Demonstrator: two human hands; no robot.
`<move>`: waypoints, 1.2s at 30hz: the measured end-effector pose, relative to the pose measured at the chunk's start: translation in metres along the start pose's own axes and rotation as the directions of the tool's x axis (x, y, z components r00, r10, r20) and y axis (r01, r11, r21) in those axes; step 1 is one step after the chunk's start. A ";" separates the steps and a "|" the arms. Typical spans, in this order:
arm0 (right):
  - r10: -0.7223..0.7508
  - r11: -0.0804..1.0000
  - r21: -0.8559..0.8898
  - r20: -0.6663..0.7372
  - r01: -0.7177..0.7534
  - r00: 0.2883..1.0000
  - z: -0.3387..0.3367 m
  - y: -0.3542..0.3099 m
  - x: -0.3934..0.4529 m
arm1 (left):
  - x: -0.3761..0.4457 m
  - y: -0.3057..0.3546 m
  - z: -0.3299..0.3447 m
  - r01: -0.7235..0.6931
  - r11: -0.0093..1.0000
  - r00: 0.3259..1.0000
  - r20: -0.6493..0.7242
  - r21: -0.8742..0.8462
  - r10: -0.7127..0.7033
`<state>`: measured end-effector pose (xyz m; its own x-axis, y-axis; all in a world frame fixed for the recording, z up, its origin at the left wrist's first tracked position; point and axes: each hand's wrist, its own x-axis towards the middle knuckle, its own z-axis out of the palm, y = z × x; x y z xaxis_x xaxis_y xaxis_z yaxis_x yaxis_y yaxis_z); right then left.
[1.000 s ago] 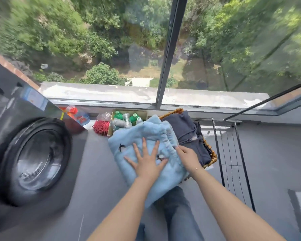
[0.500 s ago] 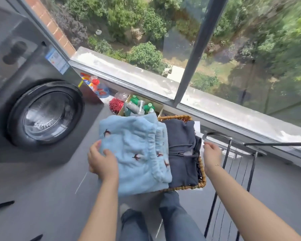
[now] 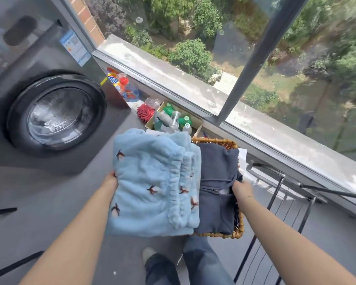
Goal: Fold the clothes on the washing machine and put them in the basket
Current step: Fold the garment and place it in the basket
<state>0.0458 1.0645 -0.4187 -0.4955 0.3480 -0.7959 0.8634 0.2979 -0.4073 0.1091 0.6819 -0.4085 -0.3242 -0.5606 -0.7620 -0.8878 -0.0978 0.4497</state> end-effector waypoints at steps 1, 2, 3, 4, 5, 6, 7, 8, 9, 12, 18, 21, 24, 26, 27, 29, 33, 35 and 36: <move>0.012 1.000 0.014 0.006 -0.012 1.000 0.000 0.001 0.002 | 0.008 -0.003 0.001 0.010 1.000 1.000 -0.023 0.029 -0.010; 0.021 1.000 0.021 0.009 -0.021 1.000 0.001 0.001 0.005 | 0.020 -0.007 0.001 0.020 0.999 0.999 -0.042 0.043 -0.018; 0.023 0.999 0.024 0.003 -0.023 1.000 0.002 0.002 0.008 | 0.029 -0.012 0.000 0.028 0.998 0.998 -0.058 0.057 -0.025; 0.024 0.999 0.025 -0.002 -0.024 1.000 0.003 0.001 0.009 | 0.036 -0.016 0.000 0.035 0.997 0.998 -0.059 0.070 -0.031; 0.022 0.999 0.030 0.000 -0.022 1.000 0.005 0.001 0.012 | 0.041 -0.021 0.000 0.031 0.995 0.998 -0.055 0.093 -0.026; 0.027 0.999 0.040 0.008 -0.028 1.000 0.005 0.000 0.014 | 0.040 -0.022 0.001 0.031 0.992 0.998 -0.061 0.120 -0.024; 0.029 0.998 0.051 0.017 -0.030 0.999 0.006 -0.001 0.015 | 0.041 -0.023 0.003 0.021 0.990 0.998 -0.063 0.139 -0.013; 0.032 0.998 0.054 0.024 -0.033 0.999 0.007 -0.003 0.018 | 0.041 -0.022 0.005 0.018 0.990 0.998 -0.057 0.140 -0.010; 0.033 0.998 0.048 0.025 -0.034 0.999 0.008 -0.004 0.020 | 0.040 -0.023 0.007 0.020 0.991 0.999 -0.049 0.135 -0.014; 0.002 1.000 0.007 0.005 -0.002 1.000 0.010 -0.005 0.022 | 0.042 -0.023 0.009 -0.004 0.979 0.998 -0.058 0.205 0.016; -0.074 0.993 -0.095 0.011 0.075 0.997 0.005 -0.001 0.016 | 0.033 -0.024 0.007 -0.034 0.897 0.995 -0.064 0.441 0.070; -0.041 0.997 -0.065 0.022 0.043 0.999 0.007 -0.004 0.011 | 0.034 -0.018 -0.001 -0.015 0.878 0.998 -0.042 0.478 0.040; 0.035 0.999 -0.038 0.019 -0.034 0.999 0.004 0.001 0.006 | 0.032 -0.016 -0.009 0.012 0.850 1.000 -0.022 0.526 0.000; 0.032 0.997 -0.070 -0.017 -0.033 0.999 -0.007 0.006 -0.003 | 0.017 -0.019 -0.010 0.010 0.804 1.000 0.007 0.594 -0.017; 0.022 0.996 -0.084 -0.029 -0.025 0.999 -0.011 0.009 -0.009 | 0.010 -0.021 -0.012 -0.010 0.773 1.000 0.017 0.634 -0.001; -0.012 0.992 -0.124 -0.029 0.009 1.000 -0.018 0.007 -0.028 | -0.006 -0.022 -0.021 -0.024 0.727 0.999 0.038 0.686 -0.003; -0.167 0.965 -0.213 -0.062 0.150 0.984 -0.026 -0.027 -0.074 | -0.035 -0.001 -0.046 -0.028 0.750 0.999 0.003 0.661 0.034; -0.241 0.936 -0.281 -0.072 0.213 0.968 -0.031 -0.051 -0.094 | -0.052 0.020 -0.062 -0.063 0.794 0.997 -0.005 0.605 0.083; -0.277 0.913 -0.326 -0.059 0.244 0.959 -0.034 -0.063 -0.106 | -0.061 0.030 -0.073 -0.066 0.807 0.996 -0.014 0.587 0.092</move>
<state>0.0406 1.0389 -0.2938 -0.7202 0.3039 -0.6236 0.6367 0.6465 -0.4203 0.1259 0.6533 -0.3143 -0.4000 -0.5786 -0.7108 -0.8866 0.4407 0.1403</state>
